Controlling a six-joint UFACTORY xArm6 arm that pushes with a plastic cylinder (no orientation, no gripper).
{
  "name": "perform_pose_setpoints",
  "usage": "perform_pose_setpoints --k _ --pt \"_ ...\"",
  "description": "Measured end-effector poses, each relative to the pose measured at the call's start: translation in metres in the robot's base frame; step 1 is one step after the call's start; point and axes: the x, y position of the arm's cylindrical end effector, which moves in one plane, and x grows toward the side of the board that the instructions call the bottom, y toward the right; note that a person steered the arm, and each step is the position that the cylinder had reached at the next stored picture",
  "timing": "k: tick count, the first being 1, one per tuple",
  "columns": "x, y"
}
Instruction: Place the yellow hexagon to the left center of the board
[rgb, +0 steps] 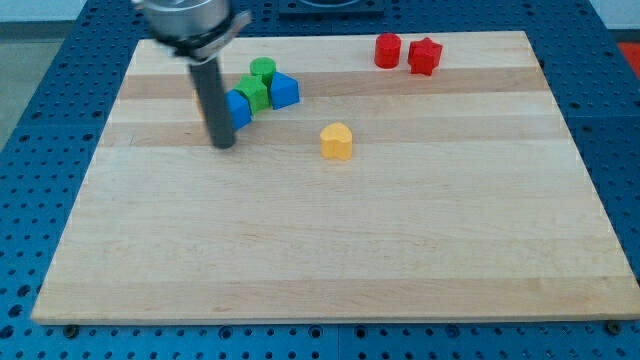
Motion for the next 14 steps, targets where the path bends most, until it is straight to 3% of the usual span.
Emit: perform_pose_setpoints --k 1,2,3,4,5,7,8,9,12,14 --pt "0.005 -0.088" --pt "-0.060 -0.107" --pt "-0.124 -0.081" --pt "-0.161 -0.012" --pt "-0.134 0.040" --pt "-0.057 0.022" --pt "-0.075 0.026" --pt "-0.122 0.033" --pt "-0.075 -0.020" --pt "-0.065 -0.061"
